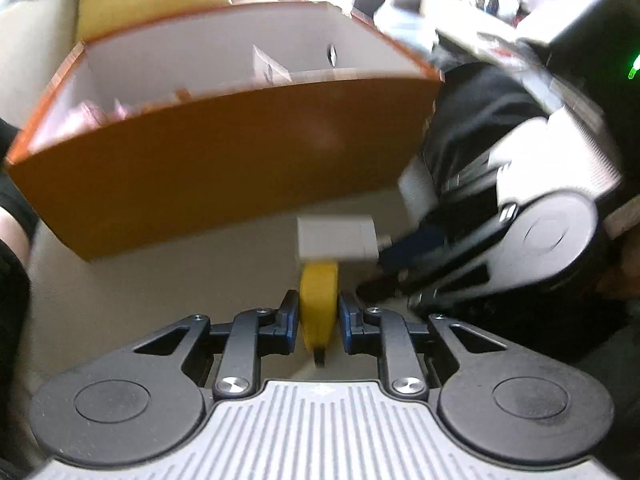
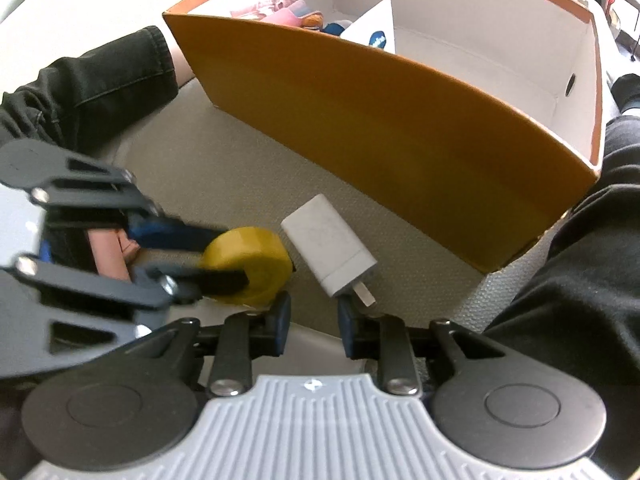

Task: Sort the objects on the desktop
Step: 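Close the left tool on the yellow tape measure while the right tool grasps the white charger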

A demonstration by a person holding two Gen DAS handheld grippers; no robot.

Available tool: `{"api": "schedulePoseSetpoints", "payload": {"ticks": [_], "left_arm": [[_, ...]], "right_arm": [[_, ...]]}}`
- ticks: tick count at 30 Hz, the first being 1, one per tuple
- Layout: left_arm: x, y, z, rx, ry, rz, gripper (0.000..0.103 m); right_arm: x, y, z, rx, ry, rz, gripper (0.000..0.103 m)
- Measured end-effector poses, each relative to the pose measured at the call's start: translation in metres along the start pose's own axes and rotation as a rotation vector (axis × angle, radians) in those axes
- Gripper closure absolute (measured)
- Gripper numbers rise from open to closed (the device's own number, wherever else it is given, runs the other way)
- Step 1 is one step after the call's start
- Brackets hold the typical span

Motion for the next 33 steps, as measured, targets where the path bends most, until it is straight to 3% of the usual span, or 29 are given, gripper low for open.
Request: {"api": "schedulePoseSetpoints", "payload": {"ticks": [9,13,17,26,33], "left_arm": [[0.008,0.004,0.011,0.069,-0.01,-0.037,0.081],[0.011,0.013,0.017,0.079,0.005,-0.052,0.081],[0.014,0.019,0.025,0.096,0.018,-0.064,0.081],[0.013,0.027,0.031,0.124,0.008,-0.052,0.081],[0.023,0.029,0.031,0.142,-0.014,-0.071,0.081]], "right_arm": [[0.026,0.017,-0.001,0.129,-0.038,-0.048,0.074],[0.014,0.028,-0.002,0.224,-0.057,-0.032,0.064],[-0.021,0.047,0.008,0.312,-0.039,0.002,0.064],[-0.033,0.049,0.004,0.34,-0.018,0.022,0.067],[-0.019,0.054,0.006,0.348,-0.06,0.001,0.068]]}}
Point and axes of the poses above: each gripper's, at about its wrist camera, not at the fingertips, and x roughly against the way its jaws point, z to its left, y to its top, the point moved 10 cm from there along -x, roughly the way its jaws point, and after that the axes turned 11 degrees about x, right-handed, at the moved point
